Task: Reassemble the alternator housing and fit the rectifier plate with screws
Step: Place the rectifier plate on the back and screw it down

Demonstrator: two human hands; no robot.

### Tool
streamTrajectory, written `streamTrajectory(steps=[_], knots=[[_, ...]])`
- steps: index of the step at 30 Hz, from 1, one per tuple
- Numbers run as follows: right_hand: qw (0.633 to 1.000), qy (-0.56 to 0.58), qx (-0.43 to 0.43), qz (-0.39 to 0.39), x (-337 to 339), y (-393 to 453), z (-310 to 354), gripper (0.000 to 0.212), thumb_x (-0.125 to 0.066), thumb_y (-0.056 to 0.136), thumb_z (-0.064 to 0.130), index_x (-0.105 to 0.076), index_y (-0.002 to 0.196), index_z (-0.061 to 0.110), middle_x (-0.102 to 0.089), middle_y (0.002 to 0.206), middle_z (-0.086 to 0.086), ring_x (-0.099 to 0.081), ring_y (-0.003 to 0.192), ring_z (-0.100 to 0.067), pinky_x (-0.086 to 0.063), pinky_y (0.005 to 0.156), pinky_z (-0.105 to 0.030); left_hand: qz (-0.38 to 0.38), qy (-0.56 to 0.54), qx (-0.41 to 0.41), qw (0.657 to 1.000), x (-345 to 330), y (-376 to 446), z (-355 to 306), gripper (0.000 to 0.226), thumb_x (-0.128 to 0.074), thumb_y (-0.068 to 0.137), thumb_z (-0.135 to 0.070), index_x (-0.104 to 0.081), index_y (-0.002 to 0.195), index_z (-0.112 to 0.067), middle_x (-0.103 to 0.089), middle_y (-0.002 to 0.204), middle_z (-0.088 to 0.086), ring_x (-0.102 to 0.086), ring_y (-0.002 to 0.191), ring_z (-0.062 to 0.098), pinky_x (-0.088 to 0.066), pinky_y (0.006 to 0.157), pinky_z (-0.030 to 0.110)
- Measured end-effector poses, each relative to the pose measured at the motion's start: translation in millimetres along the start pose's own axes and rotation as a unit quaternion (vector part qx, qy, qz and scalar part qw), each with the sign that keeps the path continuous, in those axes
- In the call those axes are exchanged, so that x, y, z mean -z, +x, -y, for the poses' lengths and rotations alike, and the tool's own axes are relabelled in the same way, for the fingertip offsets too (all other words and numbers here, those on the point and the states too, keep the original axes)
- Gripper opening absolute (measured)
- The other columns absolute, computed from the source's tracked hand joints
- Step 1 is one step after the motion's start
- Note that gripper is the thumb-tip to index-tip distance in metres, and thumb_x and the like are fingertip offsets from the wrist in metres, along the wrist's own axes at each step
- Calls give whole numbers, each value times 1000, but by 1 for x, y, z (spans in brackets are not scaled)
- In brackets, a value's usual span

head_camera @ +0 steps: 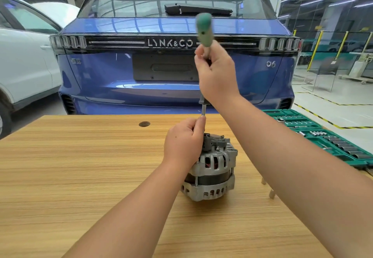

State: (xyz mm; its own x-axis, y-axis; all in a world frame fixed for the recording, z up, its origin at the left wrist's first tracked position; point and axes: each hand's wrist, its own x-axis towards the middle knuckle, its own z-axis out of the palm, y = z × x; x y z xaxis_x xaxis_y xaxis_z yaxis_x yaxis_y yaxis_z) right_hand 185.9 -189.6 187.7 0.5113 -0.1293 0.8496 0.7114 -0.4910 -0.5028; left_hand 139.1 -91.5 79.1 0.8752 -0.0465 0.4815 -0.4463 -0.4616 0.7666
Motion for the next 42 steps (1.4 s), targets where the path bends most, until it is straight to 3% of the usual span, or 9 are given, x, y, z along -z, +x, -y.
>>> streamTrajectory(steps=[3,6,14,20,23,27,31,37,42], knots=[[993,-13,-22,114,-3,-1,12,23,-48,101,16,-65,116,18,-53,88,3,-48,72,-1,-38,69,-13,-25,29,10,999,-1,-6,-4,53,-37,108,-46,-58,74,-11,-58,65,4,-55,67,23,-40,59,43],[969,94,-89,211,-3,-2,21,35,-38,97,36,-66,115,24,-54,84,0,-47,76,-10,-38,74,-28,-5,26,18,999,5,-5,-4,52,-35,108,-46,-63,84,-9,-62,73,7,-58,75,25,-46,67,46],[954,161,-153,200,7,12,19,35,-47,102,51,-68,95,23,-51,91,-8,-60,71,-17,-50,66,-34,62,26,23,997,16,2,-1,46,-39,108,-45,-65,85,-15,-57,67,-5,-54,71,16,-39,63,34],[978,-75,-102,164,4,28,24,31,-66,95,47,-72,83,20,-56,59,8,-60,64,-18,-49,65,-29,85,15,10,996,19,1,-2,43,-45,106,-44,-69,94,-11,-63,73,6,-58,73,24,-48,69,45],[961,-52,-207,175,1,36,33,26,-71,92,36,-71,88,10,-61,62,0,-63,49,-14,-52,52,-26,90,9,9,996,18,1,0,39,-46,106,-44,-69,96,-14,-66,77,8,-59,72,22,-50,69,45],[868,186,-418,191,4,39,40,10,-70,93,20,-63,89,13,-58,56,2,-52,41,-10,-46,47,-18,94,-10,8,996,16,1,4,23,-49,105,-44,-63,94,-28,-58,72,-5,-53,67,12,-45,64,36],[773,300,-527,186,18,39,28,17,-62,95,35,-62,97,19,-62,63,8,-48,47,-8,-39,68,-28,114,-3,12,993,18,6,4,21,-49,104,-46,-60,90,-35,-58,66,-16,-52,61,0,-39,60,31],[684,465,-534,174,36,33,17,25,-50,97,21,-60,113,4,-68,81,-7,-57,60,-16,-44,72,-23,136,-18,11,990,21,7,6,26,-48,104,-46,-64,91,-31,-57,61,-24,-51,57,-5,-41,58,30],[646,512,-549,140,36,32,16,31,-56,98,23,-56,118,0,-65,86,-12,-58,71,-17,-45,84,-25,130,-15,9,991,23,7,5,25,-48,105,-45,-65,88,-38,-69,84,-10,-59,79,-2,-49,65,31]])
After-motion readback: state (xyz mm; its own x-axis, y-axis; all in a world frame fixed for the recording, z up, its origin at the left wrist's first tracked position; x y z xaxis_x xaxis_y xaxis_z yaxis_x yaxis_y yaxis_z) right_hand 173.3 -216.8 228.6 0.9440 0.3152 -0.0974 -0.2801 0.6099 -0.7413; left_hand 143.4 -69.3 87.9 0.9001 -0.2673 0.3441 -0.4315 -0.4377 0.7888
